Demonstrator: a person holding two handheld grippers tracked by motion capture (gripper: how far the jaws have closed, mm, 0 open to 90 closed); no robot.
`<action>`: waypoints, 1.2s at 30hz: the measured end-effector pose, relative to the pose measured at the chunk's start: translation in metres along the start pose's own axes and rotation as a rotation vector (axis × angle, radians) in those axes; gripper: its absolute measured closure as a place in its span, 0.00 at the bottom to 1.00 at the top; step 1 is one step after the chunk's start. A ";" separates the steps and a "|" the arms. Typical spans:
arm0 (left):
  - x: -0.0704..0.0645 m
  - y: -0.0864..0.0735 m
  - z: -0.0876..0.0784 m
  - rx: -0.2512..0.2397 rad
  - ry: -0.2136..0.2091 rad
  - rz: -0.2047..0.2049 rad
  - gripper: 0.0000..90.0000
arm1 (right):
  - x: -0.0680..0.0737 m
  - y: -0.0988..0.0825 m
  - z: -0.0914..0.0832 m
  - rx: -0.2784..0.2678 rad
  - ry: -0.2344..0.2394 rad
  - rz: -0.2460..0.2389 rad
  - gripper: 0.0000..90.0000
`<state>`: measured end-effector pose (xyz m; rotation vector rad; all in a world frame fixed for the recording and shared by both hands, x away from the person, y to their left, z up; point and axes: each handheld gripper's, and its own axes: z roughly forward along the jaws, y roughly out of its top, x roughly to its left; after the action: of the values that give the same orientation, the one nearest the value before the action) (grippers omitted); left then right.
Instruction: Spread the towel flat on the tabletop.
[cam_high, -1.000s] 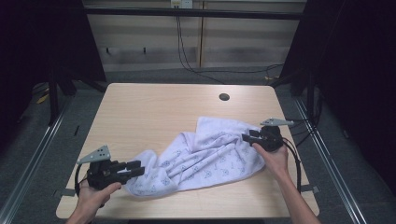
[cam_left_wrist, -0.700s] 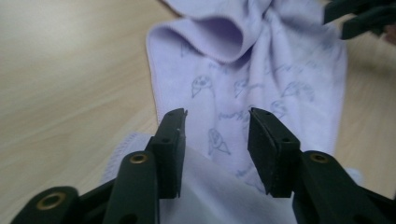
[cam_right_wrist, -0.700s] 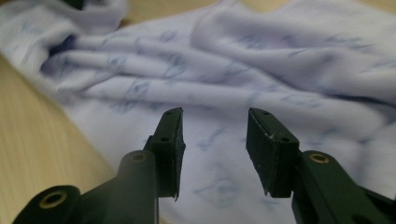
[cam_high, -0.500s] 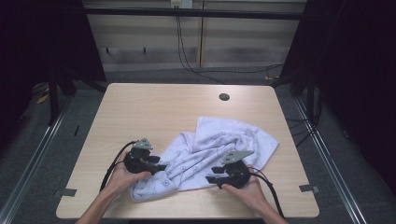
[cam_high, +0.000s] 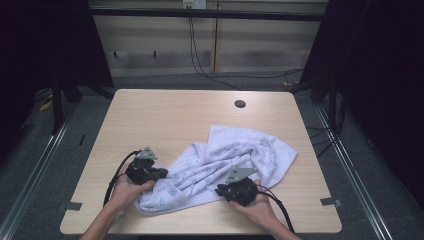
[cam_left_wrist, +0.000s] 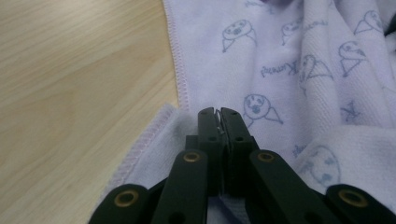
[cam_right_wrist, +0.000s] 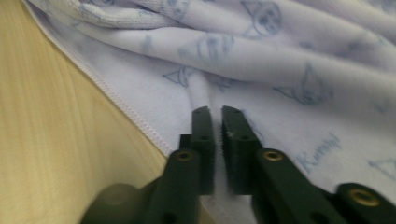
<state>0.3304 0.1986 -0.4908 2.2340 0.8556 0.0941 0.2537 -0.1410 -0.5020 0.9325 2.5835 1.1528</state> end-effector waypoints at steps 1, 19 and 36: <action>0.002 -0.002 -0.003 -0.008 -0.001 -0.010 0.98 | -0.006 -0.002 -0.003 0.004 0.030 0.040 0.97; -0.023 -0.024 -0.042 -0.141 -0.225 -0.063 0.98 | -0.088 -0.066 -0.099 0.052 -0.239 0.239 0.97; -0.038 -0.013 -0.013 -0.130 -0.226 -0.119 0.93 | 0.051 0.019 -0.006 -0.076 0.314 0.003 0.84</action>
<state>0.2897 0.1900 -0.4834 2.0221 0.8319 -0.1523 0.2200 -0.1042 -0.4789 0.7939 2.7499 1.4947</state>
